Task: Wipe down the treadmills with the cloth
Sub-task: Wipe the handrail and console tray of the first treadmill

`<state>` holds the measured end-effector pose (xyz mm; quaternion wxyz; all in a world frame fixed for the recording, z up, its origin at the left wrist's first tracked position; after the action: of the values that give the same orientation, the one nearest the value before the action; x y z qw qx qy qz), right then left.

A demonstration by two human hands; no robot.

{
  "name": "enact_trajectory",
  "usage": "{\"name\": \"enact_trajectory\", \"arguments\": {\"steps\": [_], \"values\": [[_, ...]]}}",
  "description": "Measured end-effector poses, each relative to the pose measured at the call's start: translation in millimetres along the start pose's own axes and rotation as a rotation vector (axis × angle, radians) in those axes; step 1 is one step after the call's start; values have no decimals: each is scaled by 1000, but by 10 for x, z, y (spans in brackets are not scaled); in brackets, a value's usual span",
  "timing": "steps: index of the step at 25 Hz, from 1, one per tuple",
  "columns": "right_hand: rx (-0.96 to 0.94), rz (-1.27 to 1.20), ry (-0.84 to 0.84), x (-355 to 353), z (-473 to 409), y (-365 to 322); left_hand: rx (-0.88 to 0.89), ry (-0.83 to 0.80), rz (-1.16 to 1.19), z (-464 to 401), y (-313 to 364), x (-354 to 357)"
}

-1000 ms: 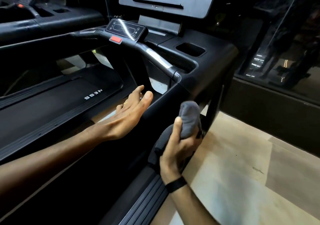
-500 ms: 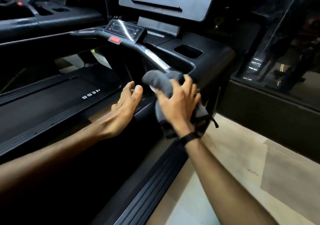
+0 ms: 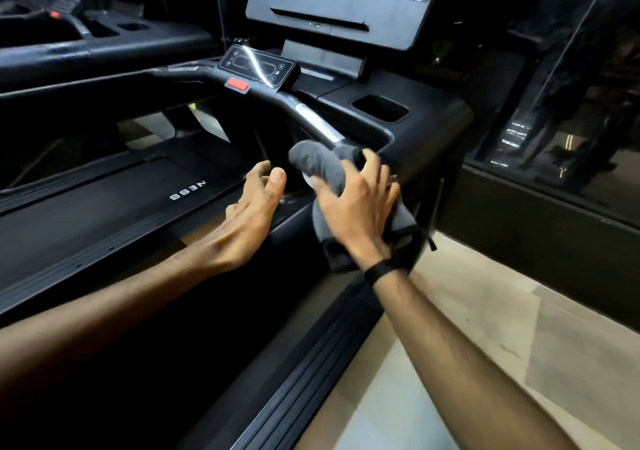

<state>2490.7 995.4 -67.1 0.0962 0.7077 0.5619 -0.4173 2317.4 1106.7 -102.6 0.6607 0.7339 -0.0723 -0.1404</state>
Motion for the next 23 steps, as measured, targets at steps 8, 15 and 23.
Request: {"name": "enact_trajectory", "arguments": {"steps": [8, 15, 23], "values": [[-186, -165, 77, 17, 148, 210, 15, -237, -245, 762, 520, 157], [795, -615, 136, 527, 91, 1054, 20, -227, -306, 801, 563, 175], [528, -550, 198, 32, 1162, -20, 41, -266, -368, 743, 518, 194]]}}
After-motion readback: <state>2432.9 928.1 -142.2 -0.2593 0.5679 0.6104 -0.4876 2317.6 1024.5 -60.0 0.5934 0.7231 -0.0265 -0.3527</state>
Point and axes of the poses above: each hand's wrist, its own z-axis away from the middle knuckle, its own x-axis out of the palm, y = z × x, the point moved 3 cm from there along -z, towards the middle knuckle, and after that the axes turned 10 degrees about z, right-handed, at the moved point
